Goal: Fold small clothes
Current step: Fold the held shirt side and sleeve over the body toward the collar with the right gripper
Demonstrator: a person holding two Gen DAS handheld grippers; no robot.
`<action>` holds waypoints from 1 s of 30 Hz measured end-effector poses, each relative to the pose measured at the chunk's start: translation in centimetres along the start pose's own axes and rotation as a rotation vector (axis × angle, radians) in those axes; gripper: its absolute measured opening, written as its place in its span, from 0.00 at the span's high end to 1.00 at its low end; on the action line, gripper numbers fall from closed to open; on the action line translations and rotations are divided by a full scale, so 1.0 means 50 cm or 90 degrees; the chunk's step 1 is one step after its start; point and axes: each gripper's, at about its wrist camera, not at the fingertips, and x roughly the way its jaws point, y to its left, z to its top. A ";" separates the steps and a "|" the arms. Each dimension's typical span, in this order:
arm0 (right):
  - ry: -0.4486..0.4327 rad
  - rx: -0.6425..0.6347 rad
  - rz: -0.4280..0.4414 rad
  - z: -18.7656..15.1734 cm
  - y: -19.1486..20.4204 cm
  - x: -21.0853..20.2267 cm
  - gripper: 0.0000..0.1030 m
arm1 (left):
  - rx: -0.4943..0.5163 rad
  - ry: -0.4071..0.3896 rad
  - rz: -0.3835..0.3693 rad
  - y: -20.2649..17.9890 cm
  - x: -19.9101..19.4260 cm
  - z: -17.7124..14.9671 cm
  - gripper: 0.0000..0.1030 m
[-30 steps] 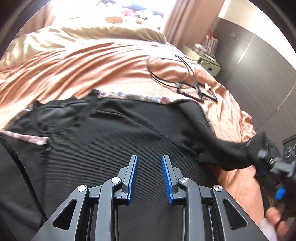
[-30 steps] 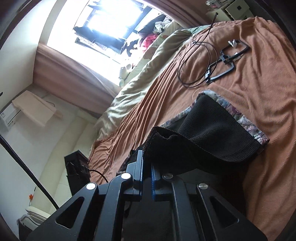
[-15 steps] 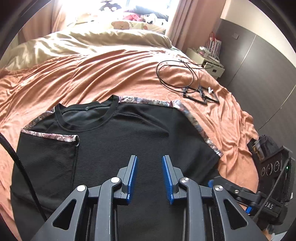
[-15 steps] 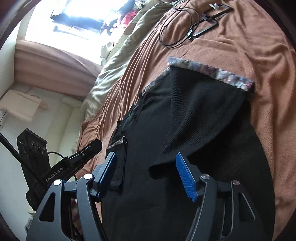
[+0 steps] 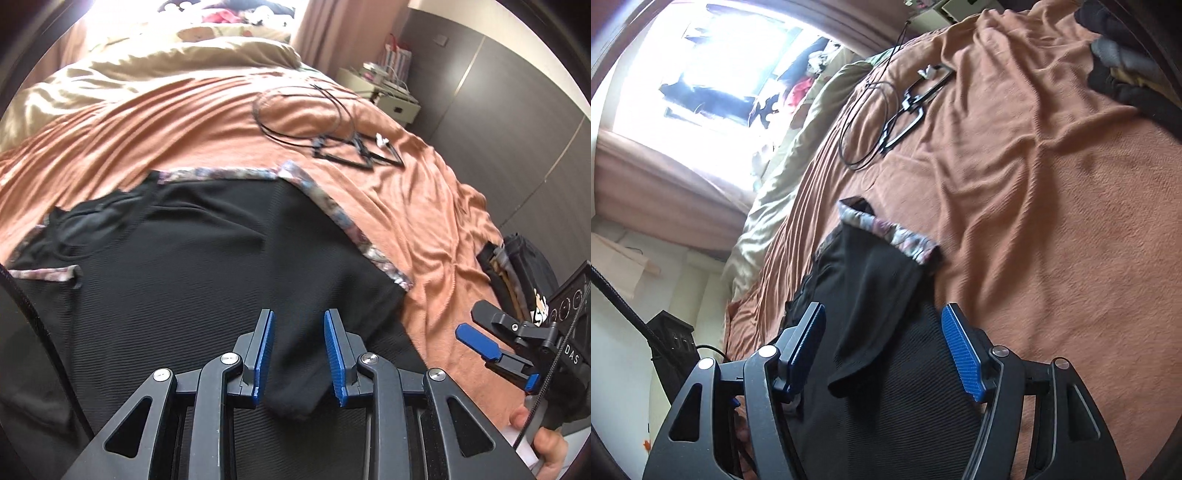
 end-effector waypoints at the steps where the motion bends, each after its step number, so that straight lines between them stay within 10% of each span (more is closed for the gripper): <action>1: 0.000 0.002 -0.006 0.008 -0.004 0.004 0.43 | 0.004 0.003 -0.003 -0.009 0.010 0.000 0.71; 30: -0.038 0.089 -0.002 -0.043 -0.096 -0.070 0.51 | 0.100 0.067 -0.011 -0.177 0.233 0.027 0.47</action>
